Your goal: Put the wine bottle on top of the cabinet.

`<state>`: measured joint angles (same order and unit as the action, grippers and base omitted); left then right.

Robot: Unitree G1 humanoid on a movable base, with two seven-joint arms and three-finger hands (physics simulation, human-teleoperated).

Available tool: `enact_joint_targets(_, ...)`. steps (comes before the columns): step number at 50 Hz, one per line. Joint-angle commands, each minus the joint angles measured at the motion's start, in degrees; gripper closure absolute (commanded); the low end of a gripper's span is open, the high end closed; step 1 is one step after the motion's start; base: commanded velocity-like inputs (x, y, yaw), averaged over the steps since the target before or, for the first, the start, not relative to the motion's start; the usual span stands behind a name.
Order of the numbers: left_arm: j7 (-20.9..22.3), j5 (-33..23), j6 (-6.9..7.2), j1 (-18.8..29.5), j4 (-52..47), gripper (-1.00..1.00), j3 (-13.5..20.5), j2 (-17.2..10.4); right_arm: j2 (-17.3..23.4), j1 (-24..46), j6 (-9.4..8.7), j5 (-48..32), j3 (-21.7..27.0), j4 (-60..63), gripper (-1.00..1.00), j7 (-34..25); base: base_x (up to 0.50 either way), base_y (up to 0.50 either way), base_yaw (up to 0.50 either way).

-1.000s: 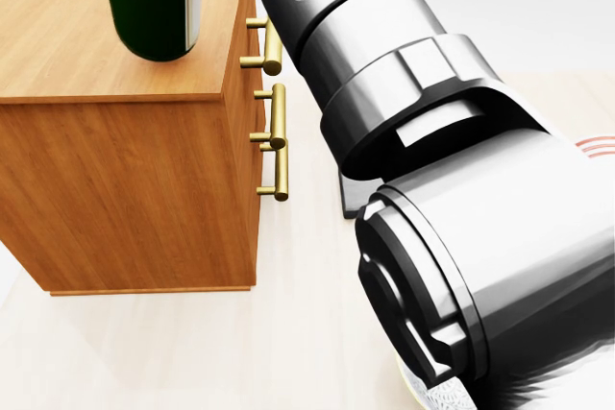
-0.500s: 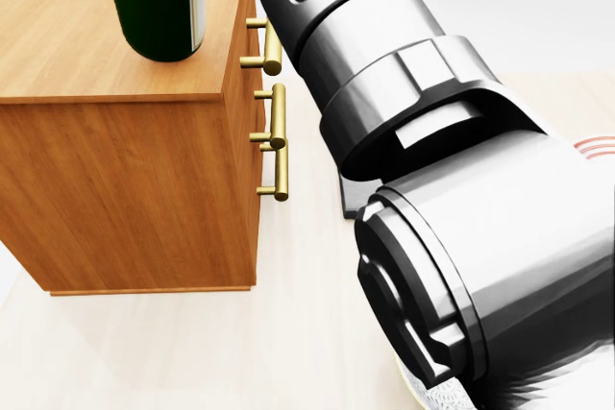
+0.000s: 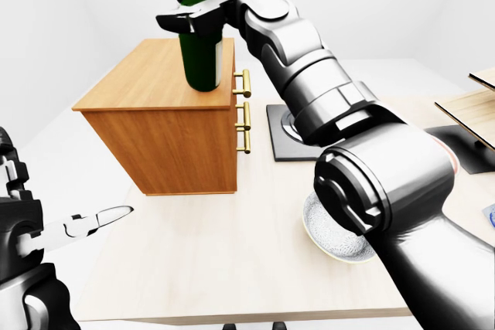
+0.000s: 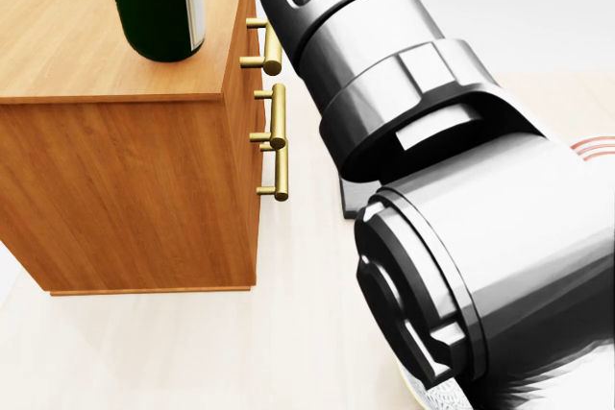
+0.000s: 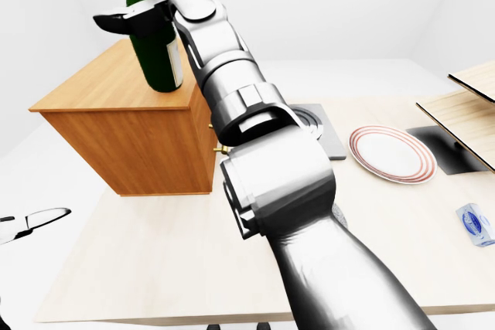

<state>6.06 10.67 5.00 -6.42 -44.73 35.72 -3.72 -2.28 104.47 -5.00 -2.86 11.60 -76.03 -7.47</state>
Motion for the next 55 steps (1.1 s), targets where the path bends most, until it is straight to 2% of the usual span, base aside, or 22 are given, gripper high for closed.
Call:
enact_joint_targets(1, 0.0, -0.06, 0.0, 0.0, 0.05, -1.0, -0.08, -0.01, 0.09, -0.2, 0.0, -0.27, -0.86, -0.32, -1.0, 1.87, 0.0, 0.0, 0.0)
enact_joint_targets(39, 0.04, -0.07, 0.0, -0.04, -0.65, -1.0, -0.32, 0.15, 1.12, 0.46, 0.0, -0.13, -0.58, -0.22, -1.0, 2.98, 0.0, 0.0, 0.0)
enact_joint_targets(55, -0.13, -0.24, 0.0, 0.2, -0.74, -1.0, -0.68, 0.1, 3.57, 2.1, 0.0, 0.62, -0.24, 0.0, -1.0, 3.47, 0.0, 0.0, 0.0)
